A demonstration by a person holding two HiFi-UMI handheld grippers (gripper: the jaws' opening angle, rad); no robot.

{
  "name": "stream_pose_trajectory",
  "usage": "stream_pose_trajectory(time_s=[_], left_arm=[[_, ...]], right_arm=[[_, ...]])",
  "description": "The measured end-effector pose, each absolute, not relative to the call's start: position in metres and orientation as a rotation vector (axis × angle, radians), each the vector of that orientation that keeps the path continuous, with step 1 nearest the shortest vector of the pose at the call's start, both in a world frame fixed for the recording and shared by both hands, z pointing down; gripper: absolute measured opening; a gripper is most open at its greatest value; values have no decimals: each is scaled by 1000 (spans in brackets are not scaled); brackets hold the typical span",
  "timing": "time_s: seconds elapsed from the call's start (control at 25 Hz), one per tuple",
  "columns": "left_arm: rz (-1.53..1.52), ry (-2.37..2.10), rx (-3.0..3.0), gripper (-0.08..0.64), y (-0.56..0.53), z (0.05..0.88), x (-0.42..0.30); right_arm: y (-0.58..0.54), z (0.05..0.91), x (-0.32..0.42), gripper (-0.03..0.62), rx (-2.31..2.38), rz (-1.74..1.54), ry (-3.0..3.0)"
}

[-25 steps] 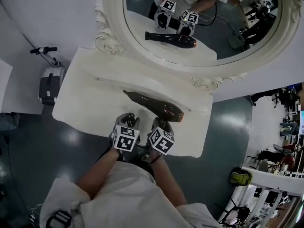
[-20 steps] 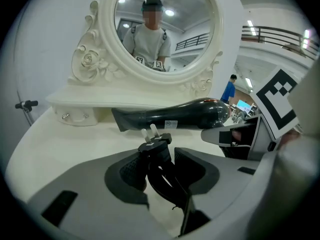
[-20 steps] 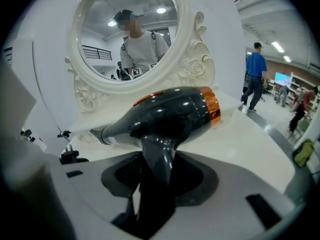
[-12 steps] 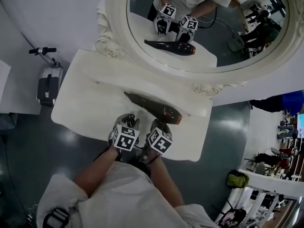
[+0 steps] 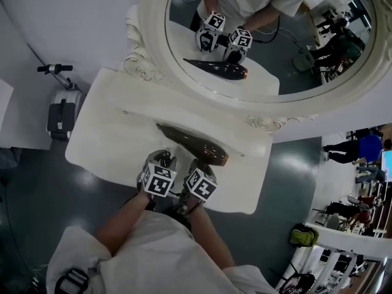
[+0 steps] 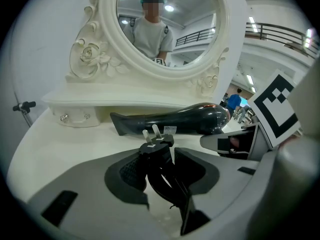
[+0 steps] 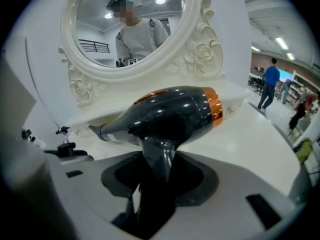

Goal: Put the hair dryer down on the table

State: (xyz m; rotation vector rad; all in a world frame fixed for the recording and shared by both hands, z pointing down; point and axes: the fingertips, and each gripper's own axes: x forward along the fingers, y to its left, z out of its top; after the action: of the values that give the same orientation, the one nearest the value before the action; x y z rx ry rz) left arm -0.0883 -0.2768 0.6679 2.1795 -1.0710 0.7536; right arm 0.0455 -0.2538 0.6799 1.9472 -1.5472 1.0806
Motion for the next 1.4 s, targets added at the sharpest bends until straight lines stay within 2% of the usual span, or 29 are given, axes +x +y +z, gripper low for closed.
stream_pose_trajectory(time_s=[1.4], left_arm=[[777, -1094, 2159, 164, -290, 673, -100]], right_arm=[[-265, 717, 34, 187, 1856, 1277, -1540]])
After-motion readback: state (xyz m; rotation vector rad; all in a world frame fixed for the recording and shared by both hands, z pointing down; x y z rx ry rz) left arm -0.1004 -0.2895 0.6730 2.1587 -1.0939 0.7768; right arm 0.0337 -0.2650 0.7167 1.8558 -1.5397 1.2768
